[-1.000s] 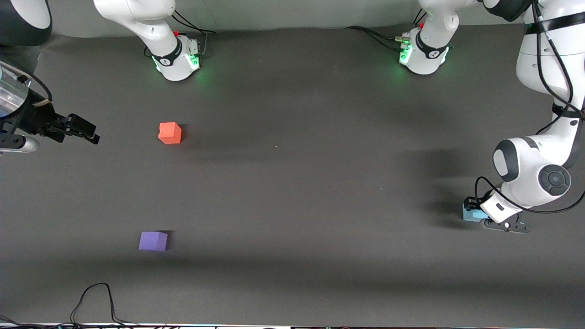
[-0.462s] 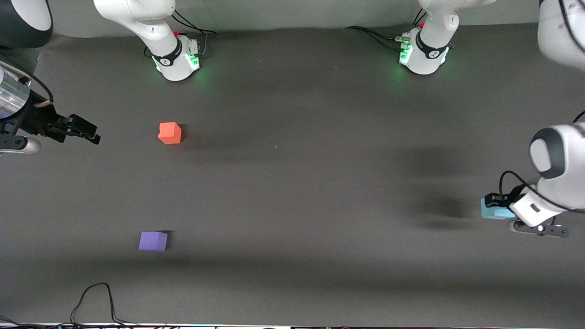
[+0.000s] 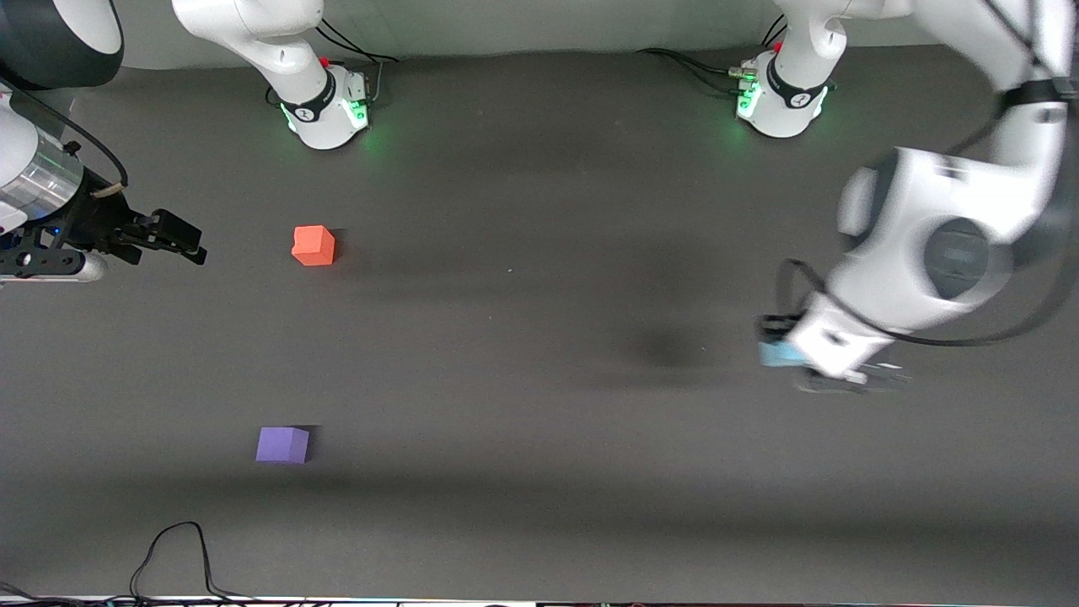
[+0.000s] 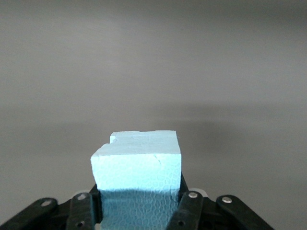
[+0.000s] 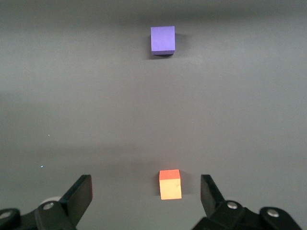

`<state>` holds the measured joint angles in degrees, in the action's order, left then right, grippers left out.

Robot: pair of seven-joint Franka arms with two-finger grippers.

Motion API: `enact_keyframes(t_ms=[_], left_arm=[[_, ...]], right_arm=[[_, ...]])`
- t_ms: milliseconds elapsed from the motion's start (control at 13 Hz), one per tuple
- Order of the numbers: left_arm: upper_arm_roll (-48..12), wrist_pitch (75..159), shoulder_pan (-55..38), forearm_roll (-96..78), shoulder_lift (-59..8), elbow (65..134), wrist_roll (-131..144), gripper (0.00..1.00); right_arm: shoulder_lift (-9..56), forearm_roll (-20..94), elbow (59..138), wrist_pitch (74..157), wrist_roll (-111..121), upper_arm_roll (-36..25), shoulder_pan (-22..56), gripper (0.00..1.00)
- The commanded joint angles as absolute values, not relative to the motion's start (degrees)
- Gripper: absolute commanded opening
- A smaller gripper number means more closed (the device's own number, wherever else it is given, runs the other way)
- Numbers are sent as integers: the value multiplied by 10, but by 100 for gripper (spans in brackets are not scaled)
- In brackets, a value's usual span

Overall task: Place blue block between orange and purple blocks
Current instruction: 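Lift the blue block with the left gripper and carry it toward mid-table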

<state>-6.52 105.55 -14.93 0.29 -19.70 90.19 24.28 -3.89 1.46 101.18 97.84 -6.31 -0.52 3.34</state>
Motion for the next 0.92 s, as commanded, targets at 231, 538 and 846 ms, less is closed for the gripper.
enact_keyframes(t_ms=[231, 538, 846], left_arm=[[-57, 1120, -386, 11, -339, 785, 472, 52], [-56, 1227, -479, 47, -445, 775, 515, 52], [-55, 1269, -492, 47, -491, 775, 514, 52]], right_arm=[[-44, 18, 1019, 981, -52, -14, 36, 100], [-47, 18, 1019, 976, -41, -13, 37, 100], [-47, 18, 1019, 981, -40, -13, 37, 100]])
